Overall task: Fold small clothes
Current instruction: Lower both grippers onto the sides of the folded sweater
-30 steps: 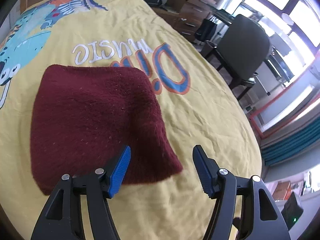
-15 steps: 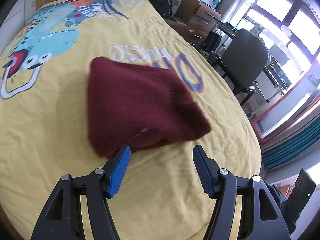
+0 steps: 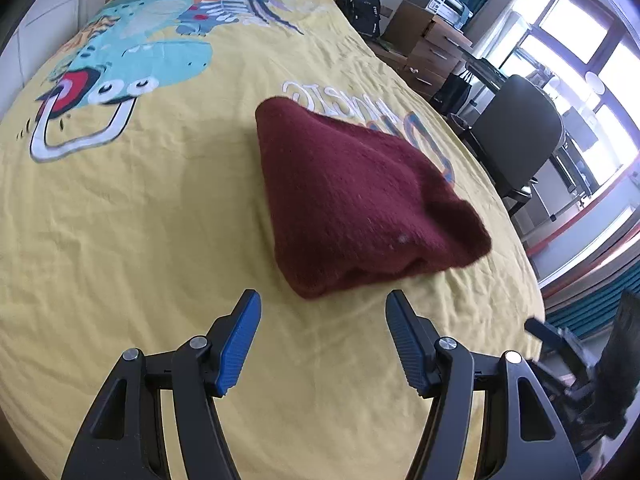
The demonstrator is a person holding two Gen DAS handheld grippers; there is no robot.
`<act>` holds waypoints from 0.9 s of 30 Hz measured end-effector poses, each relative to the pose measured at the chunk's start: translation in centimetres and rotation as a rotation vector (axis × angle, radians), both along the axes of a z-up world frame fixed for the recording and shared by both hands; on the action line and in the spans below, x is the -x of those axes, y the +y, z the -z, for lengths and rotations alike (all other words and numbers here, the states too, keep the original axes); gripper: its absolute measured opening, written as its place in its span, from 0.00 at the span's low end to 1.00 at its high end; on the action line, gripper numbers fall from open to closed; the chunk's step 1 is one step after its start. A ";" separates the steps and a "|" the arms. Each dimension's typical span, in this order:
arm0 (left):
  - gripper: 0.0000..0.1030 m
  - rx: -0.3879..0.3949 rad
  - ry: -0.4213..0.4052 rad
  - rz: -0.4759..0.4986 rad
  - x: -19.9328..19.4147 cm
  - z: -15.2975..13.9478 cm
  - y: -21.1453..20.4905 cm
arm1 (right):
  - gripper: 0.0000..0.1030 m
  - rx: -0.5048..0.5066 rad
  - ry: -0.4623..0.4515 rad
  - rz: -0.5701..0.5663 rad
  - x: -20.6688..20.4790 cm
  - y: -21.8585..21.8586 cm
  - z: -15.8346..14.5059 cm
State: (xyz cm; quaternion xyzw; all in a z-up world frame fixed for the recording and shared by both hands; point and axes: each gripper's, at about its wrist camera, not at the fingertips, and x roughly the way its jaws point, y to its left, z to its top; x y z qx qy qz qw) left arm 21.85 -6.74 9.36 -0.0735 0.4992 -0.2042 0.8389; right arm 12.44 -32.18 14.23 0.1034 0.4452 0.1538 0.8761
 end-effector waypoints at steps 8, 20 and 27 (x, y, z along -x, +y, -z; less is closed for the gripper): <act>0.57 -0.080 -0.085 0.099 -5.1 0.9 -3.6 | 0.99 -0.036 -0.014 -0.035 -9.2 0.1 2.1; 0.58 -0.156 -0.089 0.271 -7.5 7.3 -10.2 | 0.99 -0.066 0.114 0.024 -14.1 -6.3 10.8; 0.60 -0.161 -0.090 0.291 -7.4 8.1 -10.5 | 0.99 -0.082 0.130 -0.002 -14.0 -6.7 10.9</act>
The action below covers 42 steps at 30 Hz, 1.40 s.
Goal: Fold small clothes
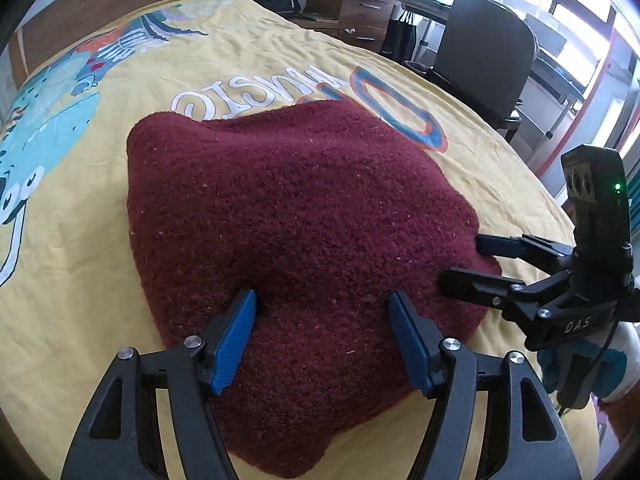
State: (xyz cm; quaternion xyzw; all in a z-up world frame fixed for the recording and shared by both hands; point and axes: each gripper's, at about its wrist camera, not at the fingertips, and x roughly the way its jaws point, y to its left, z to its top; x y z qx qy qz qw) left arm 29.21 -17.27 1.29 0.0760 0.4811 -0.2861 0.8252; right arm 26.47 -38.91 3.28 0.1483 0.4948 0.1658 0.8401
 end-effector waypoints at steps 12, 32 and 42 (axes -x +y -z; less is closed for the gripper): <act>0.73 0.131 0.005 -0.177 -2.1 -4.4 5.7 | 0.99 0.023 -0.022 0.041 -2.6 -1.4 -4.3; 0.77 0.267 0.291 -0.217 -8.3 2.8 7.0 | 0.73 -0.155 0.206 -0.160 -8.0 -0.3 3.4; 0.46 0.436 0.277 -0.176 -8.0 0.7 9.4 | 0.41 -0.285 0.120 -0.168 -7.6 0.1 0.9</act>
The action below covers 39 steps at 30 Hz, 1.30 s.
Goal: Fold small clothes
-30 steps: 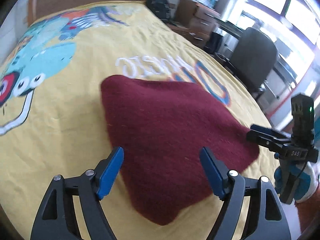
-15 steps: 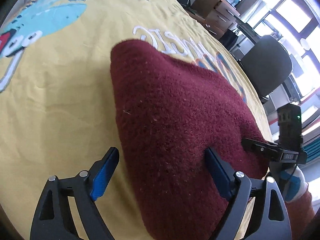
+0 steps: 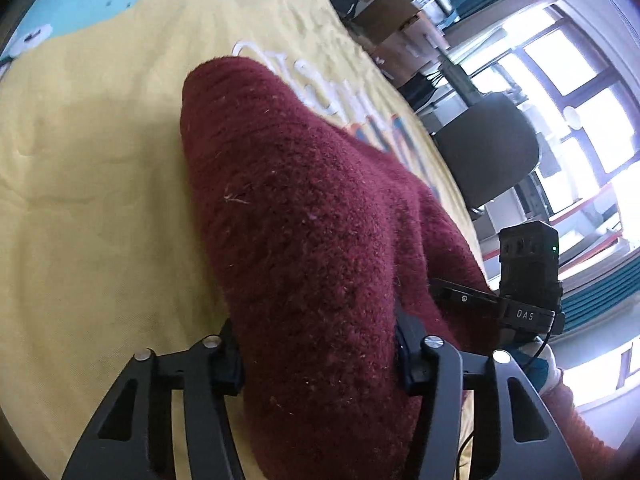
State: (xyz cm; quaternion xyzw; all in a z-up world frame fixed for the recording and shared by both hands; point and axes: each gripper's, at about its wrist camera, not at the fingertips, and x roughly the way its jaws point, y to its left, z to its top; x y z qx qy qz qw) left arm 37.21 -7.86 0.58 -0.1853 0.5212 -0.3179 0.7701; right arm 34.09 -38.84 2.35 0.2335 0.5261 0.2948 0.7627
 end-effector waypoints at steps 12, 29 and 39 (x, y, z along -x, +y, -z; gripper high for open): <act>0.47 -0.094 -0.058 -0.084 1.2 -4.0 9.4 | 0.44 0.022 -0.019 -0.088 -0.9 9.4 -0.6; 0.71 -0.356 -0.118 -0.138 7.1 -1.4 9.1 | 0.71 0.175 0.032 0.065 4.5 3.9 1.3; 0.71 -0.399 -0.173 -0.253 10.1 -4.1 9.2 | 0.72 0.333 -0.004 0.199 8.3 3.9 -2.0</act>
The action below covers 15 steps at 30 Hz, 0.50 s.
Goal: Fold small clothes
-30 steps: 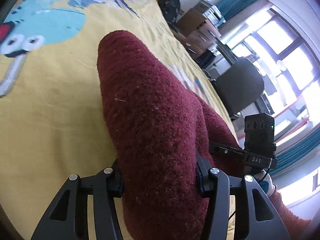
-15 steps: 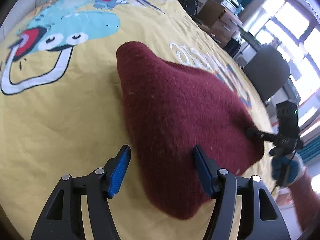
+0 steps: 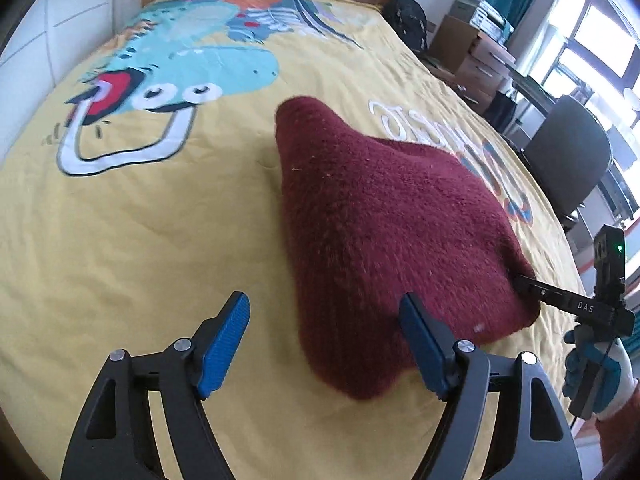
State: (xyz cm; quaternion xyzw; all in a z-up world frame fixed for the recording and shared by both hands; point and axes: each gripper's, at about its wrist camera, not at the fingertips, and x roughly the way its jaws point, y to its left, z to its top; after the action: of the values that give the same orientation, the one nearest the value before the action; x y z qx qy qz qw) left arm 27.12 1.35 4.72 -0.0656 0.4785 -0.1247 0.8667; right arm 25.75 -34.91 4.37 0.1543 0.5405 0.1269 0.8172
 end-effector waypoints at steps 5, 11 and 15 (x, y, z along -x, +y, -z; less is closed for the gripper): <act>0.71 -0.009 -0.037 -0.079 3.3 -1.4 0.7 | 0.73 0.038 -0.014 0.048 3.1 0.0 -2.0; 0.71 -0.064 -0.070 -0.124 7.9 -3.2 0.9 | 0.73 0.078 -0.031 0.039 7.8 0.2 -3.0; 0.74 -0.101 -0.076 -0.148 10.7 -3.5 0.7 | 0.73 0.079 -0.049 0.037 10.4 0.6 -3.3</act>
State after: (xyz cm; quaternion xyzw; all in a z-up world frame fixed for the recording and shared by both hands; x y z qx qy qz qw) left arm 16.42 2.02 8.24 -0.0520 0.4450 -0.0386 0.8932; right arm 15.37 -34.30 7.68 0.1287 0.5220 0.0940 0.8379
